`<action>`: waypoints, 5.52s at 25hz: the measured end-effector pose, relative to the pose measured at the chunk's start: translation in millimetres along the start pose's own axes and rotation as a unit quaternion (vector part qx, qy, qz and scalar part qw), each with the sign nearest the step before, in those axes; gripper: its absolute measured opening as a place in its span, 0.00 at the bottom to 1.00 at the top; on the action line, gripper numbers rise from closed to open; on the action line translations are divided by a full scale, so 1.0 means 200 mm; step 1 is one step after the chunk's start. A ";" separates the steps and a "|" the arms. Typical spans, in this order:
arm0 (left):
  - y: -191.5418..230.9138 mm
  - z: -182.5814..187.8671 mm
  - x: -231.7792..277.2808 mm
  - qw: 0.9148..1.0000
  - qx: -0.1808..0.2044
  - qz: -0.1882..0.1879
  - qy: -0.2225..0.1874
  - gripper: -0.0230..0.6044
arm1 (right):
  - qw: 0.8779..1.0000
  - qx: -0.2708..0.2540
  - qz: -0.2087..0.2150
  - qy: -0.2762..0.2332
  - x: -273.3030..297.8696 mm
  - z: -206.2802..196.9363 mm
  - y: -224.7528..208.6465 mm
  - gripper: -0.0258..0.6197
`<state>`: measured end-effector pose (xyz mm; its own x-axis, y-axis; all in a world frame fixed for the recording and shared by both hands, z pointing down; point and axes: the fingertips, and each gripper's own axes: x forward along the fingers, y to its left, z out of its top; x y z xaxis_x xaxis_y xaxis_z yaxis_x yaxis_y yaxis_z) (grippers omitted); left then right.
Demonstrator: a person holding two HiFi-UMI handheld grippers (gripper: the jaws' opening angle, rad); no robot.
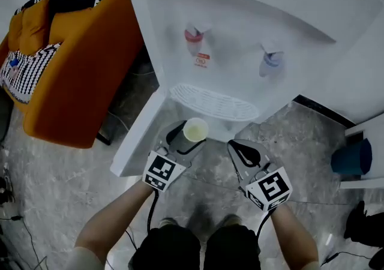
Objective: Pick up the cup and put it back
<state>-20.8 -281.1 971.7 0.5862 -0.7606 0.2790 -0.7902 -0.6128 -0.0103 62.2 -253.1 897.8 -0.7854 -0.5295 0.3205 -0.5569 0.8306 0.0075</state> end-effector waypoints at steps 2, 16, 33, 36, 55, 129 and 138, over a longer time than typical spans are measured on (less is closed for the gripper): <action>-0.02 0.13 -0.12 0.999 -0.043 -0.006 0.012 0.56 | 1.000 0.005 0.002 0.008 -0.05 0.13 0.04 0.04; -0.17 1.23 -1.03 0.999 -0.038 -0.021 -0.019 0.56 | 0.995 0.079 -0.025 0.055 -0.56 1.21 0.30 0.04; -0.08 2.47 -1.54 0.997 -0.012 0.003 -0.073 0.56 | 0.997 0.076 -0.026 0.013 -0.92 2.34 0.45 0.04; -0.11 2.66 -1.60 0.997 -0.011 -0.001 -0.076 0.56 | 0.997 0.071 -0.035 -0.003 -1.00 2.51 0.43 0.04; -0.38 3.54 -1.84 0.992 0.034 -0.026 -0.115 0.57 | 0.993 0.037 -0.074 -0.086 -1.51 3.29 0.45 0.04; 0.59 2.63 -0.57 0.995 -0.052 0.075 -0.025 0.58 | 0.992 0.094 -0.079 0.024 -0.66 2.75 -0.08 0.04; 0.58 2.72 -0.70 0.995 -0.060 0.069 -0.026 0.65 | 0.993 0.087 -0.072 0.017 -0.68 2.81 -0.04 0.04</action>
<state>-96.6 -361.6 409.8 0.4768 -0.8478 0.2321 -0.8776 -0.4743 0.0706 21.4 -285.4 321.1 -0.6865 -0.6317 0.3600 -0.7030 0.7030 -0.1071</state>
